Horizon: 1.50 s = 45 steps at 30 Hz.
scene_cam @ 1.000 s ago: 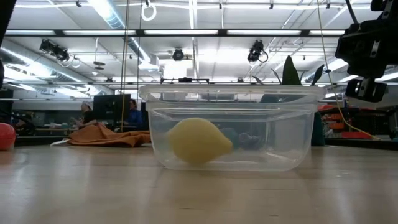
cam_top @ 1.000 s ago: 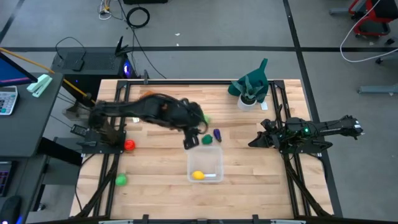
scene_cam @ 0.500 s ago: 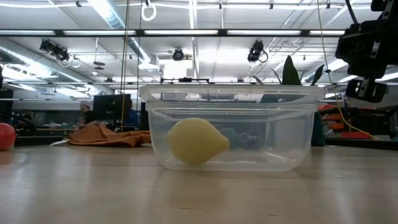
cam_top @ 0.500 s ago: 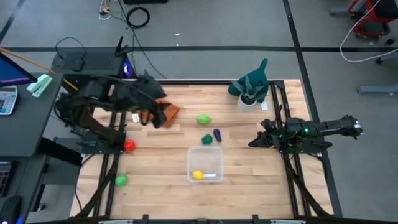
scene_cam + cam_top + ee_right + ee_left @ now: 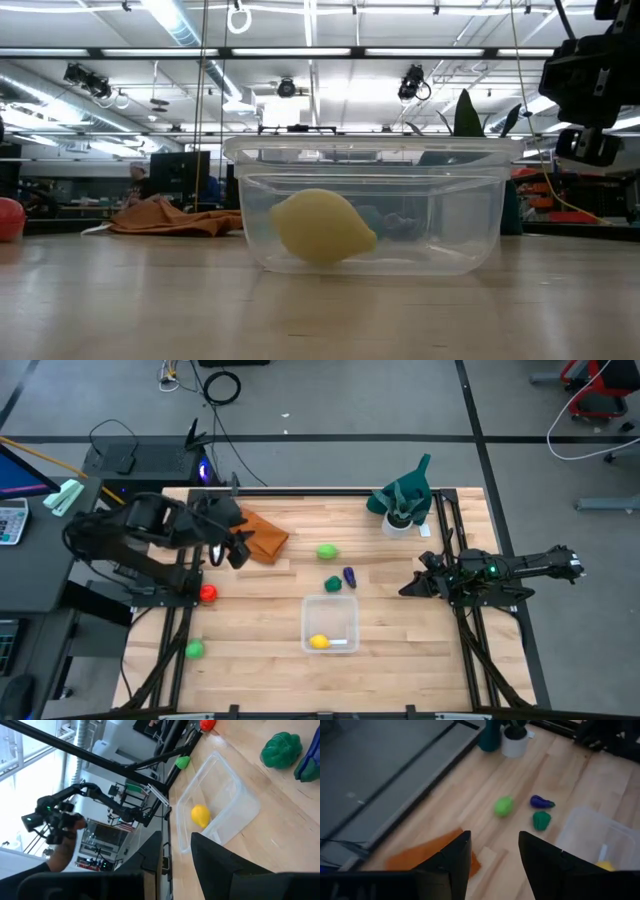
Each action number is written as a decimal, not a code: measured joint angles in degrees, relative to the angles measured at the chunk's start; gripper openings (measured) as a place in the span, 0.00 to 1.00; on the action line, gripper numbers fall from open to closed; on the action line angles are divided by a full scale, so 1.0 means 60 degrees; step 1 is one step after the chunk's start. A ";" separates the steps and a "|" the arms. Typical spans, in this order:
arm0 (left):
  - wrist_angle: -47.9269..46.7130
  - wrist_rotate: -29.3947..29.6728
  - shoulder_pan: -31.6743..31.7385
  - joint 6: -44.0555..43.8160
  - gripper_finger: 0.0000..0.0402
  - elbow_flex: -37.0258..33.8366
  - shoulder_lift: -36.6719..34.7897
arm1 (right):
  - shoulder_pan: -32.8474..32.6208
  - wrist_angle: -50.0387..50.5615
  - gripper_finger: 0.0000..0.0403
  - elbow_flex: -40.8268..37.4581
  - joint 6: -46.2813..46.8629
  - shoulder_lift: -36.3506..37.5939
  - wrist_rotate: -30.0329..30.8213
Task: Pick and placing Produce into tupperware
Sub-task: Put the tomato into the transparent bin
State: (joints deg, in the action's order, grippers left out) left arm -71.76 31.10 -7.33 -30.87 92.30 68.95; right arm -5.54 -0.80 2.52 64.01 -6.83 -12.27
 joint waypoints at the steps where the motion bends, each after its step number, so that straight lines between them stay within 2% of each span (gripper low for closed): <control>1: 0.0385 -0.0145 0.0000 -0.0038 0.43 -0.0581 -0.0232 | 0.0000 0.0000 0.17 -0.0001 0.0046 0.0000 0.0007; 4: 0.1330 -0.0584 0.0000 -0.0115 0.43 -0.2069 -0.0717 | 0.0000 -0.0004 0.17 -0.0002 0.0119 0.0000 0.0020; 8: 0.1550 -0.1351 0.0002 -0.0477 0.43 -0.3596 -0.0912 | 0.0000 -0.0005 0.17 -0.0002 0.0169 0.0000 0.0054; 20: 0.1831 -0.4662 0.0007 -0.0829 0.43 -0.7093 -0.0904 | 0.0000 -0.0007 0.17 -0.0002 0.0299 0.0004 0.0643; 26: 0.1514 -0.5399 0.0007 -0.0740 0.43 -0.7759 -0.0901 | 0.0000 -0.0007 0.17 -0.0002 0.0316 0.0000 0.0998; 35: 0.0919 -0.5419 0.0007 0.0306 0.43 -0.8204 -0.0868 | 0.0004 -0.0007 0.17 -0.0002 0.0316 0.0000 0.1073; 42: 0.0937 -0.5729 0.0007 0.0339 0.53 -0.8541 -0.0864 | 0.0002 -0.0007 0.17 -0.0002 0.0331 0.0002 0.1077; 45: 0.0903 -0.5308 0.0007 0.0440 0.57 -0.8658 -0.0864 | 0.0001 -0.0007 0.17 -0.0002 0.0334 0.0000 0.1077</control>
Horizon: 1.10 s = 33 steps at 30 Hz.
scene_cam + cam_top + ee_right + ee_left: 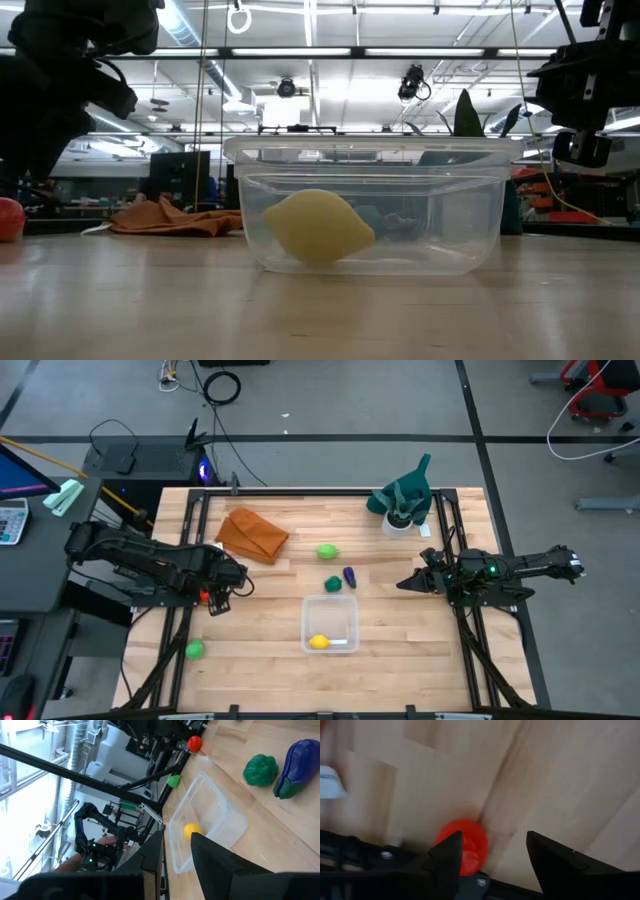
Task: Pick and placing Produce into tupperware
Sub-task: Put the tomato into the transparent bin
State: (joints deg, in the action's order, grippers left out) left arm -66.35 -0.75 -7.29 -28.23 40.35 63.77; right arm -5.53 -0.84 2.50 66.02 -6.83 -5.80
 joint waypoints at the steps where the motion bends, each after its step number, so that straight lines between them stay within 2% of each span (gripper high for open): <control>1: 0.0023 0.0119 0.0000 0.0162 0.58 -0.0014 0.0000 | -0.0001 0.0000 0.17 0.0002 0.0000 0.0001 0.0000; 4: 0.0040 0.0280 0.0000 0.0555 0.60 -0.0024 0.0000 | -0.0001 0.0000 0.17 0.0000 0.0022 0.0003 0.0004; 13: 0.1124 0.0081 -0.0004 0.0309 0.60 -0.0024 0.0000 | 0.0003 0.0033 0.17 0.0000 0.0069 0.0000 0.0012; 19: 0.1289 0.0082 0.0000 0.0402 0.62 -0.0114 0.0000 | 0.0002 0.0033 0.17 0.0000 0.0148 0.0000 0.0223; 25: 0.1259 0.0080 -0.0001 0.0649 0.73 -0.0655 0.0000 | 0.0002 0.0033 0.17 0.0000 0.0281 0.0002 0.0341; 33: 0.1283 0.0082 0.0054 0.0662 0.94 -0.0793 0.0006 | 0.0002 0.0084 0.17 0.0000 0.0575 0.0000 0.0339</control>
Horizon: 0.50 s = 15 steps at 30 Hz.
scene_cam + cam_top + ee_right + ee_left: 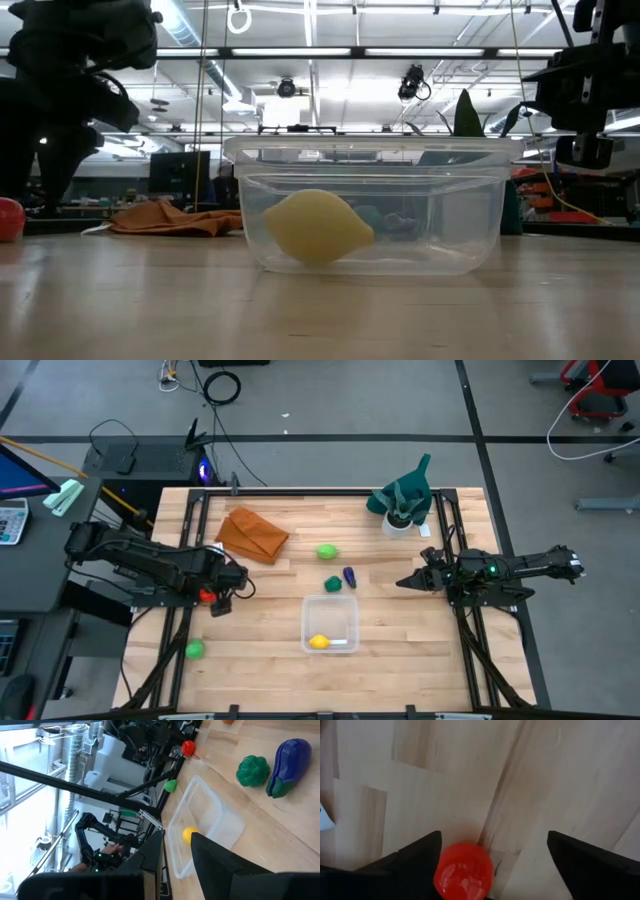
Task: Pick and placing Produce into tupperware
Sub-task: Put the tomato into the transparent bin
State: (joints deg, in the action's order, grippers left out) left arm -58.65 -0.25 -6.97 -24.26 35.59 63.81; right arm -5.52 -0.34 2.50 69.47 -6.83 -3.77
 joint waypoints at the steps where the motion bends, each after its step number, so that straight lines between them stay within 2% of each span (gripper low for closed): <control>1: -0.0008 0.0006 0.0053 -0.0196 0.96 0.0000 0.0033 | -0.0003 0.0000 0.17 0.0000 0.0018 0.0000 0.0000; 4: -0.0352 0.0017 0.0300 -0.0930 0.99 0.0000 0.0228 | -0.0001 0.0000 0.17 0.0000 0.0107 0.0001 0.0067; 8: -0.0431 -0.0185 0.0585 -0.1333 0.97 0.0000 0.0698 | -0.0003 0.0003 0.17 0.0000 0.0153 0.0004 0.0310; 15: -0.0450 -0.0943 0.0616 -0.0028 0.98 -0.0004 0.1711 | 0.0000 0.0001 0.17 0.0000 0.0201 -0.0054 0.0357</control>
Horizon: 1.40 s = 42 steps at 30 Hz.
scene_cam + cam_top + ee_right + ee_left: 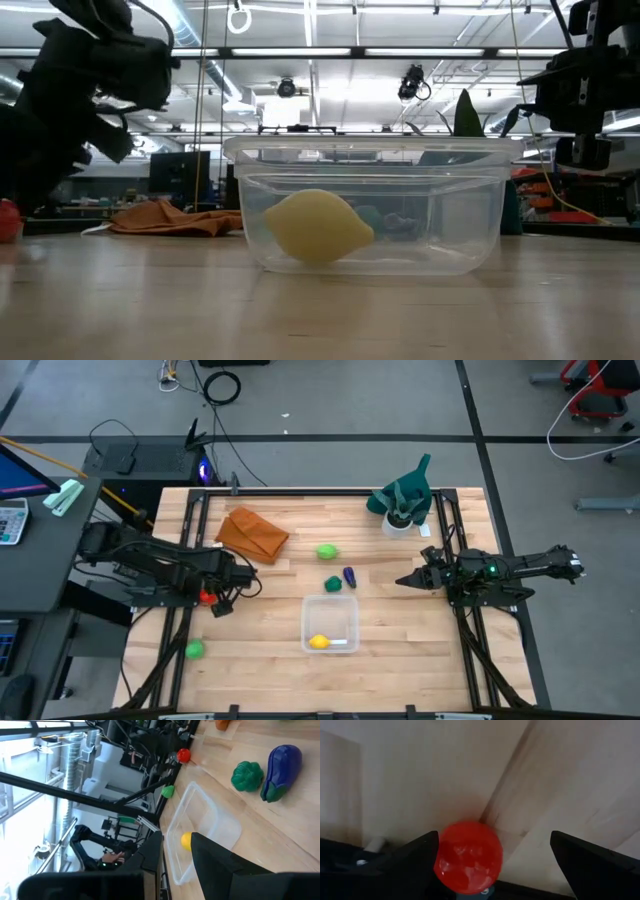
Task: Pick and placing Produce into tupperware
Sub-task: Put the tomato into the transparent bin
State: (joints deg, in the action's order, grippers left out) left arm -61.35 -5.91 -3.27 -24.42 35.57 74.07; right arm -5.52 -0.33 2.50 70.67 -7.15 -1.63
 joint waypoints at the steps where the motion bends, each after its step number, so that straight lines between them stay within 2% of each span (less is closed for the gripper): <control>1: 0.0012 -0.0088 0.0004 0.0114 0.98 0.0000 0.0155 | 0.0000 -0.0013 0.17 0.0000 0.0000 -0.0005 0.0003; 12: -0.0172 -0.0868 0.0009 0.0569 0.98 0.0004 0.1745 | 0.0000 -0.0002 0.17 0.0000 -0.0036 -0.0068 0.0010; 19: -0.0203 -0.1320 0.0007 0.0950 0.95 0.0004 0.2365 | 0.0000 -0.0011 0.17 0.0000 -0.0042 -0.0249 0.0010; 26: -0.0210 -0.1388 0.0004 0.1038 0.88 0.0007 0.2428 | -0.0002 -0.0013 0.17 0.0001 -0.0044 -0.0383 0.0011; 36: -0.0195 -0.1392 0.0004 0.1002 0.67 0.0007 0.2428 | 0.0000 -0.0016 0.17 0.0000 -0.0055 -0.0387 0.0014; 40: -0.0188 -0.1395 0.0004 0.0932 0.66 0.0007 0.2428 | 0.0000 -0.0013 0.17 0.0000 -0.0055 -0.0387 0.0014; 42: -0.0174 -0.1395 0.0004 0.0929 0.69 0.0007 0.2428 | 0.0000 -0.0016 0.17 0.0000 -0.0055 -0.0387 0.0014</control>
State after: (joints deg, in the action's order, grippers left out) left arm -62.39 -14.28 -3.25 -18.85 35.62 88.64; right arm -5.52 -0.42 2.50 70.35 -9.47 -1.54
